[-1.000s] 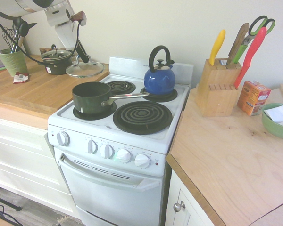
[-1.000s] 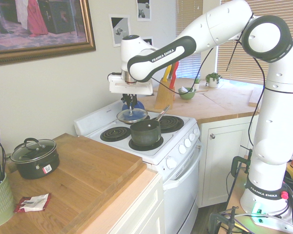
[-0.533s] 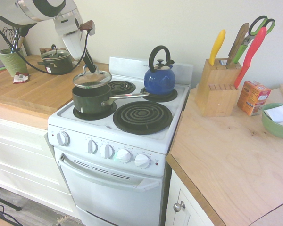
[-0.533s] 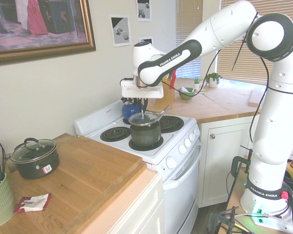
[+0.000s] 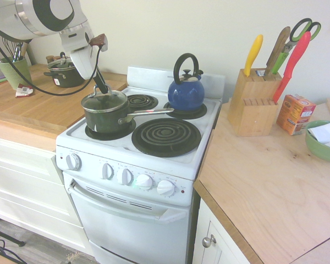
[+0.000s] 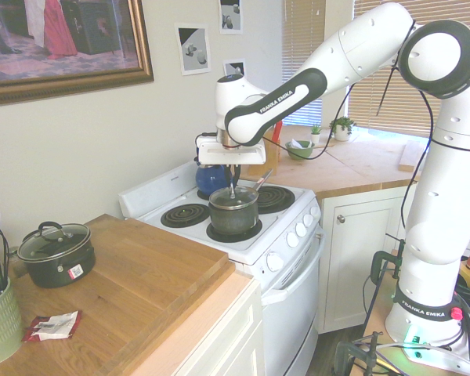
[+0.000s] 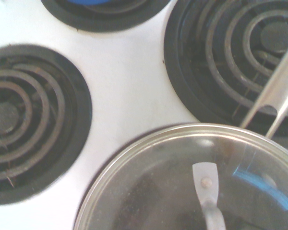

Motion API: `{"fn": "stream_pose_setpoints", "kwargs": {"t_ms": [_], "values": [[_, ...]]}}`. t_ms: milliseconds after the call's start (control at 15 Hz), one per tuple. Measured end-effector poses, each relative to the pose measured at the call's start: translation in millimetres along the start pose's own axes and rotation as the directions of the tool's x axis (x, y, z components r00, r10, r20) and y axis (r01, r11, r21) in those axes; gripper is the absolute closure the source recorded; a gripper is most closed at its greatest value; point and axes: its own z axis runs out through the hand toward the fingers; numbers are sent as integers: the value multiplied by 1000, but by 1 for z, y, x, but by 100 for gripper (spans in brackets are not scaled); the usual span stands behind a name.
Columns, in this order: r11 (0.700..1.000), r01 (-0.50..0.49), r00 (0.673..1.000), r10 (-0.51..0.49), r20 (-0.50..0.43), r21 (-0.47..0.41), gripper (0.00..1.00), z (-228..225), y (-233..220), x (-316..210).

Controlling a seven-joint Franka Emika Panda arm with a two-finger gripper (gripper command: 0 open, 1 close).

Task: Cover the lid of the pot

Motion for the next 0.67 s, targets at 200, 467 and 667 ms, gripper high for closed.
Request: {"fn": "stream_pose_setpoints", "kwargs": {"t_ms": [200,467,667], "values": [[1000,9,1000,-9,1,-1,100,4,9,-1],[1000,21,1000,-21,0,11,100,5,12,-3],[999,29,1000,-29,5,39,100,5,11,-6]]}}
